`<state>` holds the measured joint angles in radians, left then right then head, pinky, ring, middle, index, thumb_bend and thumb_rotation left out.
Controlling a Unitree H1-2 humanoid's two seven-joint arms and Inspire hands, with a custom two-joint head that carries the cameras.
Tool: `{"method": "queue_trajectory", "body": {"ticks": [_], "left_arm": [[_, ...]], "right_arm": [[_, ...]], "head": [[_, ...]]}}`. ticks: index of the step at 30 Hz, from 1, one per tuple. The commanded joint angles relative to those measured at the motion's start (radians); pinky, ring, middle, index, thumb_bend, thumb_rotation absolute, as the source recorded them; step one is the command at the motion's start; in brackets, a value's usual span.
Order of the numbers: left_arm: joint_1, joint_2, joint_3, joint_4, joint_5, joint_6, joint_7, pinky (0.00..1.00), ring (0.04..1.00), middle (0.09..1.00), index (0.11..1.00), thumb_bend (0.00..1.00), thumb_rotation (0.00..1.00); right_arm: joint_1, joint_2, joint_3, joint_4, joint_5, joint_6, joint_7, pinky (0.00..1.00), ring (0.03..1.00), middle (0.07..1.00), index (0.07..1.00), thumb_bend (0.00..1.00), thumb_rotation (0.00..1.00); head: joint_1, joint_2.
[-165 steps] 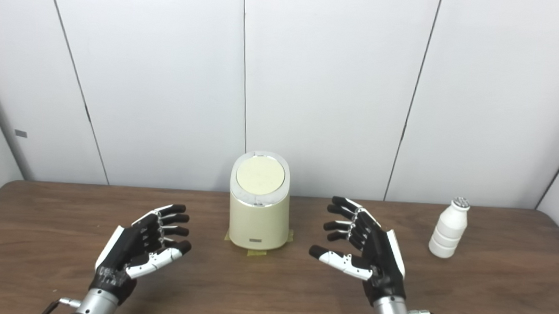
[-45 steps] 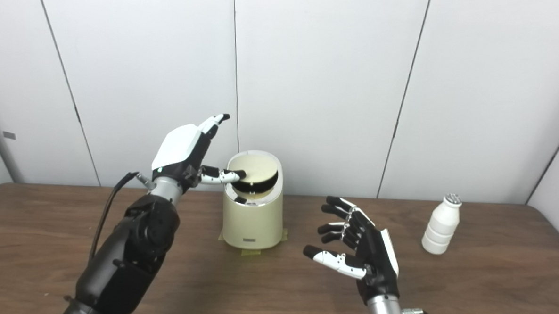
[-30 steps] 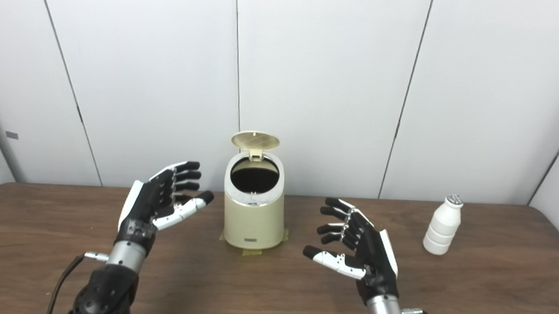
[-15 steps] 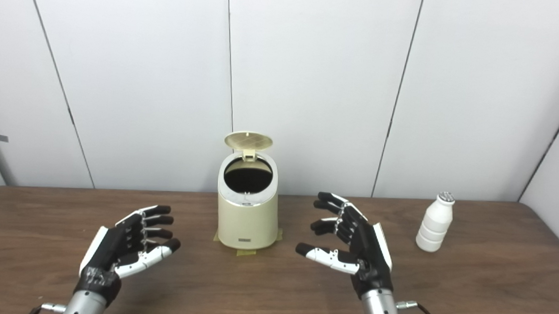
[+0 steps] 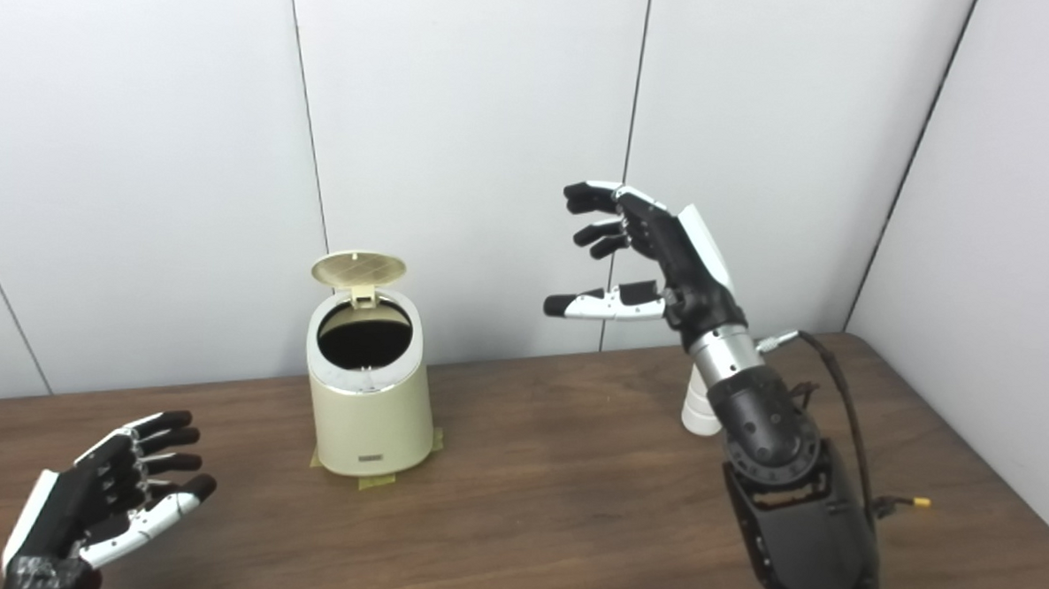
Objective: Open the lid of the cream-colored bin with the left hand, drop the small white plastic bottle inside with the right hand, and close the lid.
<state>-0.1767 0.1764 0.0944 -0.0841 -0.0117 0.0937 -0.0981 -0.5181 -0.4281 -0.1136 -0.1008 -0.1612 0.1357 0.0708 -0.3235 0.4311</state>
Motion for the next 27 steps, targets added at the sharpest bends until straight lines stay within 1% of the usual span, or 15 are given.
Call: {"method": "queue_trajectory", "body": {"ticks": [1, 2, 5, 8, 10, 11, 12, 14, 15, 18, 20, 22, 23, 24, 27], "left_arm": [[-0.047, 0.013, 0.003, -0.008, -0.013, -0.039, -0.003, 0.54, 0.676, 0.745, 0.769, 0.63, 0.06], [-0.049, 0.016, 0.005, -0.002, -0.018, -0.043, -0.004, 0.54, 0.680, 0.753, 0.773, 0.62, 0.05], [-0.055, 0.022, 0.007, 0.014, -0.030, -0.050, -0.008, 0.54, 0.683, 0.761, 0.776, 0.60, 0.01], [-0.059, 0.023, 0.010, 0.016, -0.036, -0.043, -0.011, 0.56, 0.693, 0.767, 0.774, 0.61, 0.04], [-0.060, 0.022, 0.012, 0.011, -0.041, -0.032, -0.011, 0.57, 0.696, 0.764, 0.773, 0.64, 0.08], [-0.061, 0.020, 0.013, 0.007, -0.042, -0.025, -0.009, 0.57, 0.699, 0.764, 0.773, 0.64, 0.09], [-0.061, 0.019, 0.014, 0.005, -0.046, -0.021, -0.009, 0.58, 0.701, 0.762, 0.770, 0.64, 0.07], [-0.060, 0.019, 0.015, 0.002, -0.048, -0.021, -0.010, 0.58, 0.704, 0.763, 0.772, 0.63, 0.03], [-0.060, 0.021, 0.015, 0.003, -0.050, -0.023, -0.012, 0.58, 0.708, 0.764, 0.776, 0.62, 0.01], [-0.059, 0.023, 0.016, 0.004, -0.053, -0.026, -0.014, 0.58, 0.712, 0.760, 0.781, 0.61, 0.01], [-0.059, 0.023, 0.018, 0.005, -0.063, -0.028, -0.019, 0.58, 0.714, 0.762, 0.779, 0.61, 0.01], [-0.058, 0.024, 0.018, 0.003, -0.061, -0.020, -0.018, 0.58, 0.713, 0.761, 0.779, 0.61, 0.01], [-0.059, 0.025, 0.017, 0.003, -0.058, -0.022, -0.017, 0.58, 0.712, 0.761, 0.780, 0.61, 0.00], [-0.058, 0.026, 0.016, 0.002, -0.054, -0.022, -0.017, 0.57, 0.704, 0.759, 0.778, 0.61, 0.00], [-0.058, 0.028, 0.013, -0.003, -0.045, -0.021, -0.016, 0.56, 0.695, 0.757, 0.773, 0.60, 0.00]], "right_arm": [[-0.050, -0.057, -0.036, -0.001, -0.008, 0.002, -0.011, 0.61, 0.642, 0.740, 0.725, 0.85, 0.16], [-0.053, -0.071, -0.044, 0.006, -0.012, 0.008, -0.012, 0.63, 0.678, 0.761, 0.739, 0.84, 0.16], [-0.060, -0.095, -0.061, 0.034, -0.013, 0.007, -0.021, 0.63, 0.732, 0.791, 0.764, 0.83, 0.16], [-0.063, -0.113, -0.085, 0.076, -0.006, 0.002, -0.031, 0.66, 0.778, 0.803, 0.784, 0.83, 0.19], [-0.058, -0.125, -0.099, 0.097, 0.007, 0.005, -0.023, 0.71, 0.814, 0.830, 0.811, 0.84, 0.22], [-0.048, -0.132, -0.105, 0.102, 0.009, 0.017, -0.019, 0.72, 0.825, 0.842, 0.821, 0.84, 0.23], [-0.038, -0.139, -0.110, 0.109, 0.011, 0.027, -0.014, 0.73, 0.836, 0.856, 0.838, 0.87, 0.27], [-0.016, -0.150, -0.119, 0.128, 0.017, 0.040, -0.006, 0.75, 0.851, 0.876, 0.863, 0.89, 0.30], [-0.008, -0.155, -0.123, 0.139, 0.022, 0.044, -0.003, 0.76, 0.856, 0.882, 0.877, 0.91, 0.33], [0.015, -0.160, -0.136, 0.179, 0.055, 0.042, 0.011, 0.81, 0.881, 0.905, 0.912, 0.95, 0.37], [0.029, -0.160, -0.146, 0.205, 0.093, 0.038, 0.029, 0.83, 0.900, 0.928, 0.930, 0.93, 0.35], [0.044, -0.157, -0.155, 0.222, 0.126, 0.040, 0.042, 0.84, 0.903, 0.938, 0.943, 0.94, 0.34], [0.050, -0.154, -0.158, 0.232, 0.141, 0.038, 0.046, 0.86, 0.913, 0.947, 0.953, 0.95, 0.32], [0.058, -0.148, -0.163, 0.237, 0.158, 0.043, 0.049, 0.88, 0.919, 0.950, 0.959, 0.96, 0.30], [0.082, -0.134, -0.163, 0.240, 0.182, 0.071, 0.047, 0.92, 0.949, 0.968, 0.987, 0.92, 0.25]], "head": [[-0.023, -0.010], [-0.031, -0.013], [-0.048, -0.022], [-0.053, -0.024], [-0.058, -0.025], [-0.062, -0.026], [-0.064, -0.026], [-0.068, -0.027], [-0.068, -0.027], [-0.065, -0.030], [-0.066, -0.032], [-0.066, -0.031], [-0.068, -0.031], [-0.068, -0.031], [-0.071, -0.032]]}}
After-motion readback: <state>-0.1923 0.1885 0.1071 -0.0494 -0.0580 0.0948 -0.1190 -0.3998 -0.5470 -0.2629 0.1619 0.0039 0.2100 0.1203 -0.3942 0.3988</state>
